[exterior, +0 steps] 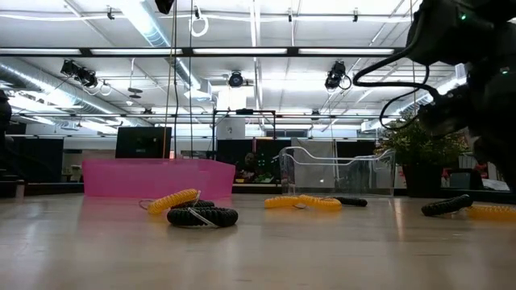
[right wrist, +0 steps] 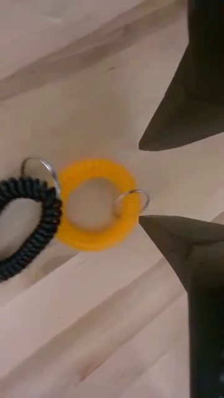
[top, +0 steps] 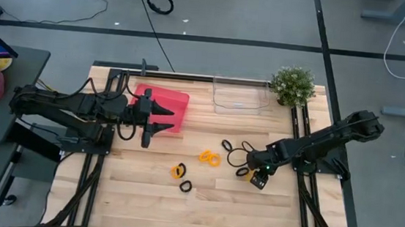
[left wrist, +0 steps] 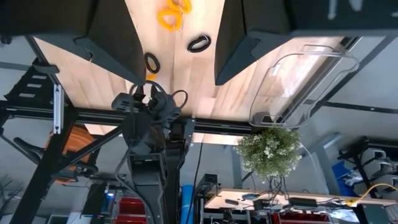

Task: Sort spring keychains
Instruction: Put the yellow spring keychain into the transparent bin

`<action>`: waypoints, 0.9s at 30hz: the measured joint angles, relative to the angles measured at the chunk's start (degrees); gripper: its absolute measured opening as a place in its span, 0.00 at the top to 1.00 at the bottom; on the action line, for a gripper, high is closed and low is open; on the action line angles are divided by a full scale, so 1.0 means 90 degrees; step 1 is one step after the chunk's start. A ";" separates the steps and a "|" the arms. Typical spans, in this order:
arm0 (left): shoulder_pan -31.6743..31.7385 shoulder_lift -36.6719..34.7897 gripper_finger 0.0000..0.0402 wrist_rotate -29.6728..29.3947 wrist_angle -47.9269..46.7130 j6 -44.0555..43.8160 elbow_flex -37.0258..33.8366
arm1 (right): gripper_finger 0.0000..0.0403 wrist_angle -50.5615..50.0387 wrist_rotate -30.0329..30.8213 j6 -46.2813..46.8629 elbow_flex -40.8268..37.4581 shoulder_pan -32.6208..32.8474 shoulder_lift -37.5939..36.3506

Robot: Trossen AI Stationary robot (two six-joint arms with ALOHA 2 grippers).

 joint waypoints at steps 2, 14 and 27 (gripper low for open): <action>0.0000 -0.0002 0.51 0.0000 0.0001 0.0005 0.0000 | 0.52 0.0119 -0.0012 0.0002 -0.0032 -0.0039 0.0017; 0.0000 0.0000 0.51 0.0000 -0.0012 0.0122 0.0000 | 0.62 0.0752 -0.0045 0.0548 -0.0450 -0.0046 0.0010; 0.0000 -0.0002 0.51 0.0000 -0.0016 0.0178 0.0000 | 0.99 0.0521 -0.0709 0.0237 -0.0263 -0.0034 0.0012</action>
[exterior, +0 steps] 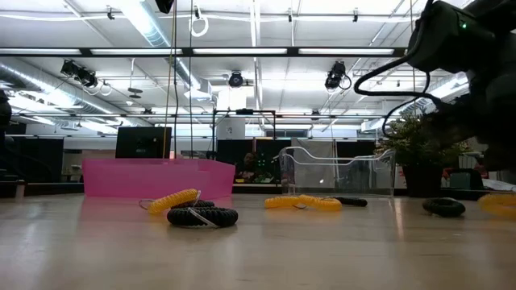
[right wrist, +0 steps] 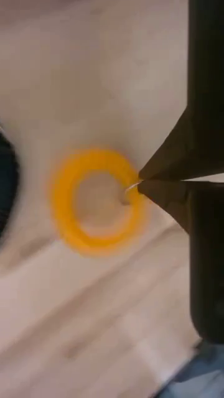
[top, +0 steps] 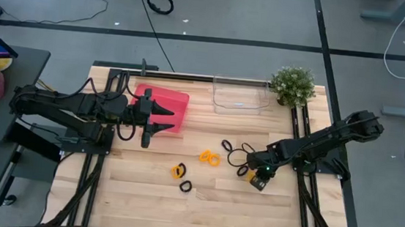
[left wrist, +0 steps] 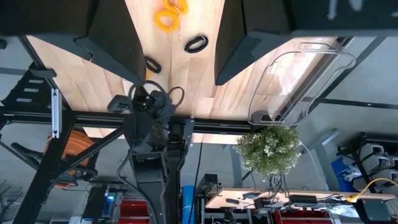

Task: Sort spring keychains
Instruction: Put the yellow spring keychain into the transparent bin

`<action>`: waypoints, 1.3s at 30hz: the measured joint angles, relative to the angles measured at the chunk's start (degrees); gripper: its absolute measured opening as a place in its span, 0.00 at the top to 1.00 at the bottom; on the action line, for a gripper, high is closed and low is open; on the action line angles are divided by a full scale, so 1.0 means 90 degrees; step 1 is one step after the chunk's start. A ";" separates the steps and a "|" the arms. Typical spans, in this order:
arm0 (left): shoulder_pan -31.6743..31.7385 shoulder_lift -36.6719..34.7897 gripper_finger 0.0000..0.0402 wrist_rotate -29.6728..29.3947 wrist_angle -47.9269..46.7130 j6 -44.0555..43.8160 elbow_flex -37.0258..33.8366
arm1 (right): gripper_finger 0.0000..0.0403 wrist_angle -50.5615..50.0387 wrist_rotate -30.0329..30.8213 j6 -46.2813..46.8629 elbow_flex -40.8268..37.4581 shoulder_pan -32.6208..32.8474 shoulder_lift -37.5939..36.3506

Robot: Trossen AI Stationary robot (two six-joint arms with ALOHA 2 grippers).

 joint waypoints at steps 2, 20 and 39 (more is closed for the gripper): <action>0.0000 0.0000 0.51 0.0000 -0.0002 0.0000 0.0000 | 0.99 -0.0282 -0.0068 -0.0065 0.0212 -0.0001 -0.0043; 0.0000 0.0001 0.51 0.0000 0.0002 -0.0002 0.0000 | 1.00 -0.5026 0.1751 -0.1674 0.4888 -0.0727 -0.0651; 0.0000 0.0000 0.51 -0.0002 0.0020 -0.0005 0.0000 | 1.00 -0.3231 0.2430 -0.2772 0.6912 -0.4929 -0.0167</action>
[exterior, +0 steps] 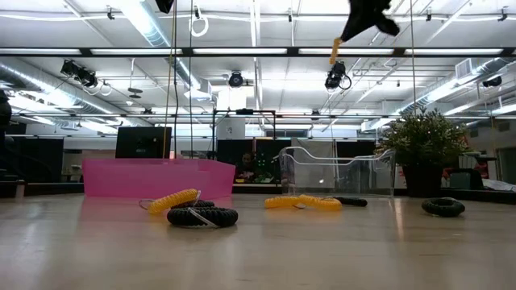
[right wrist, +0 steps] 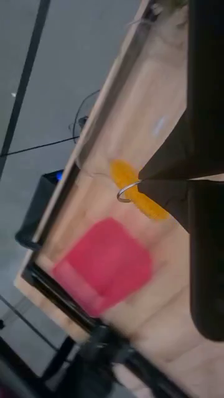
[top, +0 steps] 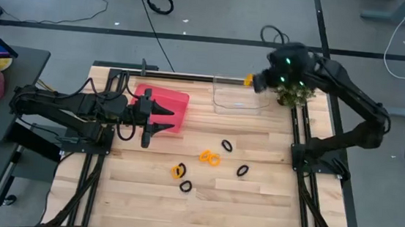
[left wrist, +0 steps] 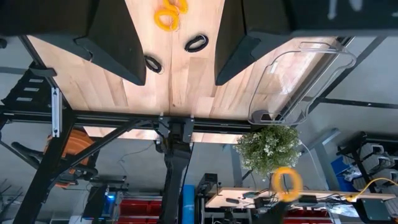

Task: Sort spring keychains
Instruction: Put the yellow spring keychain into the transparent bin

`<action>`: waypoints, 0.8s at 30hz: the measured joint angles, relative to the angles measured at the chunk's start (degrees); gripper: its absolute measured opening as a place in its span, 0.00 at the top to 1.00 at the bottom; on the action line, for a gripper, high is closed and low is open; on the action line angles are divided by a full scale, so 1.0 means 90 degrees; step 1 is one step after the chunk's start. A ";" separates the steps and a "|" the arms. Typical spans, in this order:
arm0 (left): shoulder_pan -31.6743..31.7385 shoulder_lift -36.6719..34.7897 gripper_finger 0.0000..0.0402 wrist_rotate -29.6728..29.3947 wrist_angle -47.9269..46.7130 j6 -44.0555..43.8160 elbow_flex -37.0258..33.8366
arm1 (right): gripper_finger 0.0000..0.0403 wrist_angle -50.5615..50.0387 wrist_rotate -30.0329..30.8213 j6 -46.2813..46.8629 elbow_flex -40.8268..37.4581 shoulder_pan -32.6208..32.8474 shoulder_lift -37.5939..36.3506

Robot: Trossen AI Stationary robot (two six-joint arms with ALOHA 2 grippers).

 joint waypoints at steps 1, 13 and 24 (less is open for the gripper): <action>0.0000 0.0000 0.51 0.0000 0.0002 -0.0002 0.0000 | 1.00 0.0112 -0.0132 -0.0006 0.0000 -0.0176 0.0137; 0.0000 0.0000 0.51 0.0000 0.0002 -0.0012 0.0000 | 1.00 -0.0122 -0.0603 -0.0411 0.0000 -0.0955 0.2060; 0.0000 0.0002 0.51 0.0000 0.0002 -0.0007 0.0000 | 1.00 0.0282 -0.0111 -0.0189 -0.0002 -0.0954 0.3202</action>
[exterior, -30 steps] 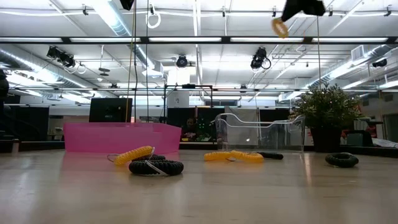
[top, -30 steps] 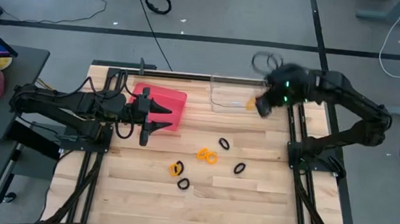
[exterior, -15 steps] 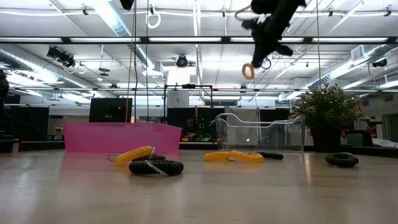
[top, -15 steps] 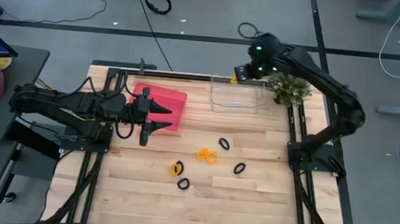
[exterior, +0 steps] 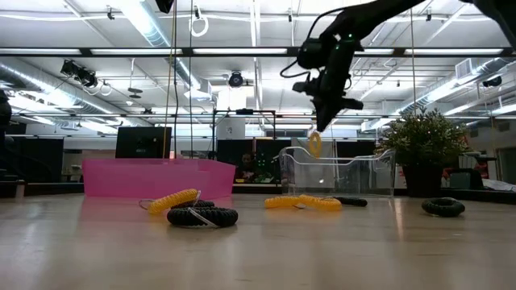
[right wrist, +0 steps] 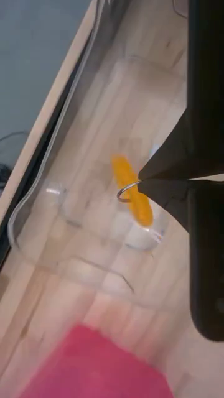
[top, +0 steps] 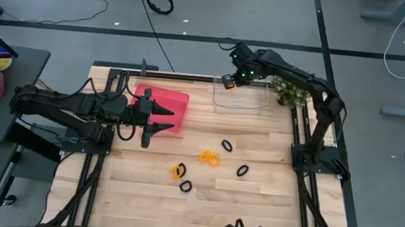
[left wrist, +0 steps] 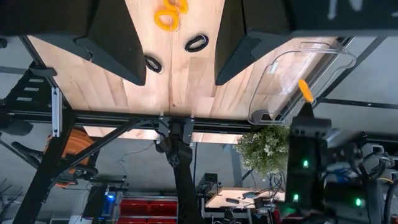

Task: Sort spring keychains
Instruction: Put the yellow spring keychain into the transparent bin

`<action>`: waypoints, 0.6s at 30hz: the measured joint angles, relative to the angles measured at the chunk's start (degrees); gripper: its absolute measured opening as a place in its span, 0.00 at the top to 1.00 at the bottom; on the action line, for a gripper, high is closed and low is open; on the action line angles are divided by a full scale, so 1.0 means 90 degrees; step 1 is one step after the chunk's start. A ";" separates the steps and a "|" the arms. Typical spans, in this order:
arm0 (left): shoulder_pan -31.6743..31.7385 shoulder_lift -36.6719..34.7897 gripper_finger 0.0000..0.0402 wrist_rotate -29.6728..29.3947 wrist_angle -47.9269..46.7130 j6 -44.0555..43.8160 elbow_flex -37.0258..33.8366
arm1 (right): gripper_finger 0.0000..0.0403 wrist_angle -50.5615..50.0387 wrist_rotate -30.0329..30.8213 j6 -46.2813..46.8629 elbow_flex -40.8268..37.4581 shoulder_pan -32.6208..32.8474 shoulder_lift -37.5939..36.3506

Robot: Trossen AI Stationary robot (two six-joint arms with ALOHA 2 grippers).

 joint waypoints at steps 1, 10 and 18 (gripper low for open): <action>0.0000 -0.0002 0.51 0.0000 0.0000 0.0000 0.0000 | 1.00 0.0000 0.0071 0.0014 0.0000 0.0000 0.0080; 0.0000 0.0000 0.51 0.0000 -0.0002 0.0000 0.0000 | 1.00 0.0089 0.0283 0.0125 0.0000 0.0019 0.0754; 0.0000 -0.0001 0.51 0.0000 -0.0002 -0.0001 0.0000 | 1.00 0.0361 0.0291 0.0387 0.0000 0.0058 0.1221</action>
